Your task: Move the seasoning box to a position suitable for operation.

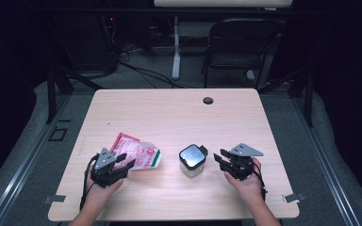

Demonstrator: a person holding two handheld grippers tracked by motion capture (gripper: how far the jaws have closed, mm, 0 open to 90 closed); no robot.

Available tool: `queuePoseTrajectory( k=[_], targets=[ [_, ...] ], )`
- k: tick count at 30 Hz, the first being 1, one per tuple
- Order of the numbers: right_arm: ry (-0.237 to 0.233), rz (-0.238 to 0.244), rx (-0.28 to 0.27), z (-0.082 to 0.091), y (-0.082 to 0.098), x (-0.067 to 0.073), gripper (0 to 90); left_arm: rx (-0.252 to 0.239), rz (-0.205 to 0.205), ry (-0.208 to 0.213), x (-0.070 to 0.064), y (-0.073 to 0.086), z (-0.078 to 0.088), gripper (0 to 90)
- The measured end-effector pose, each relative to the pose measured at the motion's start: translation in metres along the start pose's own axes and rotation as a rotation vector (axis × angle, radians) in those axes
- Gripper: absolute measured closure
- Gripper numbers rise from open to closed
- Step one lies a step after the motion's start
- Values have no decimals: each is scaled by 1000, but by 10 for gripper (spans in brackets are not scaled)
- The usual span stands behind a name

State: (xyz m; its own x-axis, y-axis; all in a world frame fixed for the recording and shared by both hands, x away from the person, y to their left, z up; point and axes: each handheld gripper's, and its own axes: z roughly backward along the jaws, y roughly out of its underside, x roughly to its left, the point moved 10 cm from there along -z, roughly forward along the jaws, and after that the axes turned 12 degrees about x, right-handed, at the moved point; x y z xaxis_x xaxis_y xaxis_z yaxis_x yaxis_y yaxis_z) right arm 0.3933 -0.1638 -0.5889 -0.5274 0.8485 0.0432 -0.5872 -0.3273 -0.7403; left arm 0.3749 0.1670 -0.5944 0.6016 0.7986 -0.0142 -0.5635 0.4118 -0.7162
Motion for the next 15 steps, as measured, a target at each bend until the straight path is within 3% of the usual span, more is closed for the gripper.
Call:
queuePoseTrajectory(
  k=[5, 8, 13, 15],
  targets=[
    [-17, 5, 21, -7, -13, -1, 685, 14, 2, 11, -4, 0, -4, 542],
    [-33, -34, 2, -7, -19, -3, 697, 21, 2, 13, -5, 2, -6, 541],
    [-40, -38, 5, -5, -15, -5, 709, 40, -5, 7, -5, 6, -7, 532],
    [-66, -49, 16, -6, -12, -4, 705, 41, -8, 9, -5, 8, -6, 531]
  ],
)
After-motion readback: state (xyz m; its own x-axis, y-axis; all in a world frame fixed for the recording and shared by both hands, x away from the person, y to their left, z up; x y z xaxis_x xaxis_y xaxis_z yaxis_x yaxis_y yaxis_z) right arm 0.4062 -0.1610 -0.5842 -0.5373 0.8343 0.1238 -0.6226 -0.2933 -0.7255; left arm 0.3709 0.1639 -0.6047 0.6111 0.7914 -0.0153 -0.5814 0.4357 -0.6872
